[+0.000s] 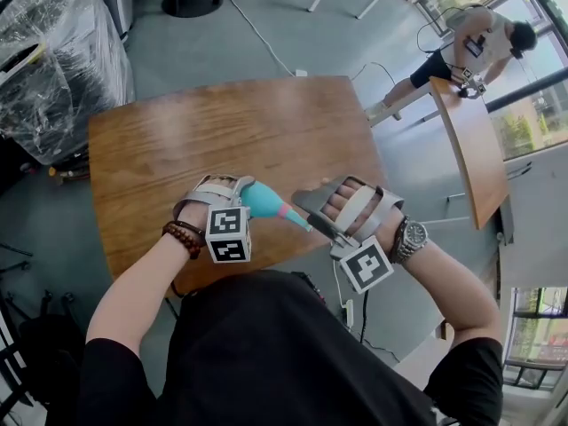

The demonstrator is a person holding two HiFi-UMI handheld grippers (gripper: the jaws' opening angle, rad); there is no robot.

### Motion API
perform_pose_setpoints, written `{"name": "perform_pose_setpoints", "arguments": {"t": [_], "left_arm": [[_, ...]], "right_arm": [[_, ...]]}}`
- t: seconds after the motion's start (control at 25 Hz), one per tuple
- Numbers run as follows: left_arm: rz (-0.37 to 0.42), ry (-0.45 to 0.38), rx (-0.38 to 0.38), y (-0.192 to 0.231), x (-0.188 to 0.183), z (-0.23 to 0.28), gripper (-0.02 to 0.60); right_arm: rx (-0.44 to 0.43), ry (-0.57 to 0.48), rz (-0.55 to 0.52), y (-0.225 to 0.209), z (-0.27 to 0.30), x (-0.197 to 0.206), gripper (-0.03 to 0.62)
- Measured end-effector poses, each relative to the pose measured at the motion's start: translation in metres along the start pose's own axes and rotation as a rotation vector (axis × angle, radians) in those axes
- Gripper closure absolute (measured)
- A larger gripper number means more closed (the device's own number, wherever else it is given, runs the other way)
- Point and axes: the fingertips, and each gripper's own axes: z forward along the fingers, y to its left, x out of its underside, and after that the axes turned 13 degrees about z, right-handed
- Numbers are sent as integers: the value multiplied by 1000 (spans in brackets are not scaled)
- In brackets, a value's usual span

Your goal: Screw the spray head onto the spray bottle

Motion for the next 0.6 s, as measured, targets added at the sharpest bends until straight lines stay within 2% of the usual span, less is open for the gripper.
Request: {"name": "perform_pose_setpoints", "arguments": {"t": [0.12,0.28,0.44,0.6], "left_arm": [[-16,-19,36,-10,-11,5,201],[-57,-65,65,-15,-16,4,200],[-101,-122,122,-22,-17,3,199],[-109,-167,185,-29,-26,0,199]], "right_arm": [[-25,-51,-8,18,11,-15,269],[-33,-24,-2,21,10,-6,269],[4,-40,-133,27,5,-7,269],[50,-79,-275,35,3,-15,269]]}}
